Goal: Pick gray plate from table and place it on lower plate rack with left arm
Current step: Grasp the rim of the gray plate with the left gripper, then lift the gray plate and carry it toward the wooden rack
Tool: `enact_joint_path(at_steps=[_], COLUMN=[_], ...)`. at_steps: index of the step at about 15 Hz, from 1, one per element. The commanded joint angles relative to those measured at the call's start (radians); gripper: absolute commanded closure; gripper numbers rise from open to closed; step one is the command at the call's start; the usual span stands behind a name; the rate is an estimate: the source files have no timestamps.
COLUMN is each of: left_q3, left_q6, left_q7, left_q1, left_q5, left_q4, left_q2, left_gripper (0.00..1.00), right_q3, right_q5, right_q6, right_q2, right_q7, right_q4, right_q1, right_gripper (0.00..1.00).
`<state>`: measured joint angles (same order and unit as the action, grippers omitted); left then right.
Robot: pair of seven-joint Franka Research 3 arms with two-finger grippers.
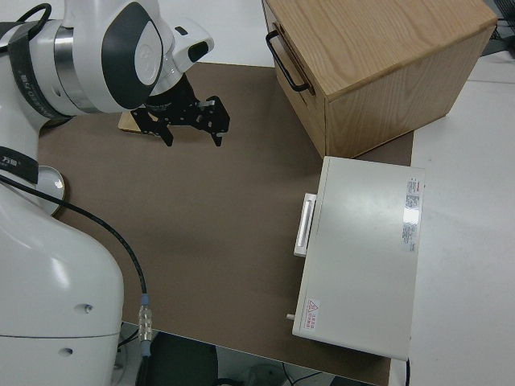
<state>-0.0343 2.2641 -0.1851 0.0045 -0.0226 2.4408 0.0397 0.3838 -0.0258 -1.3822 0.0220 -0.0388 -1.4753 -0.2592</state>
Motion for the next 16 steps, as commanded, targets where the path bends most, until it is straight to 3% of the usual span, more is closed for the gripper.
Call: enact_joint_path(at_steps=[1, 3, 5, 16], left_q3=[0.011, 0.011, 0.011, 0.011], left_q6=[0.037, 0.035, 0.035, 0.035], left_q7=[-0.013, -0.014, -0.013, -0.013], left_q1=[-0.024, -0.024, -0.024, -0.024], left_q5=[-0.005, -0.028, -0.030, -0.030], left_q4=[0.015, 0.015, 0.015, 0.014], left_q2=[-0.004, -0.004, -0.006, -0.012], left_gripper=[0.49, 0.83, 1.00, 1.00], right_q3=[0.021, 0.020, 0.021, 0.021], right_q5=[-0.006, -0.006, -0.006, -0.005], right_q6=[0.011, 0.011, 0.011, 0.011], right_q2=[-0.002, -0.002, -0.002, -0.002], right_q7=[-0.012, -0.012, -0.012, -0.012], right_q4=[0.007, 0.007, 0.007, 0.007], right_q1=[-0.023, -0.023, -0.023, -0.023], right_gripper=[0.017, 0.017, 0.017, 0.017])
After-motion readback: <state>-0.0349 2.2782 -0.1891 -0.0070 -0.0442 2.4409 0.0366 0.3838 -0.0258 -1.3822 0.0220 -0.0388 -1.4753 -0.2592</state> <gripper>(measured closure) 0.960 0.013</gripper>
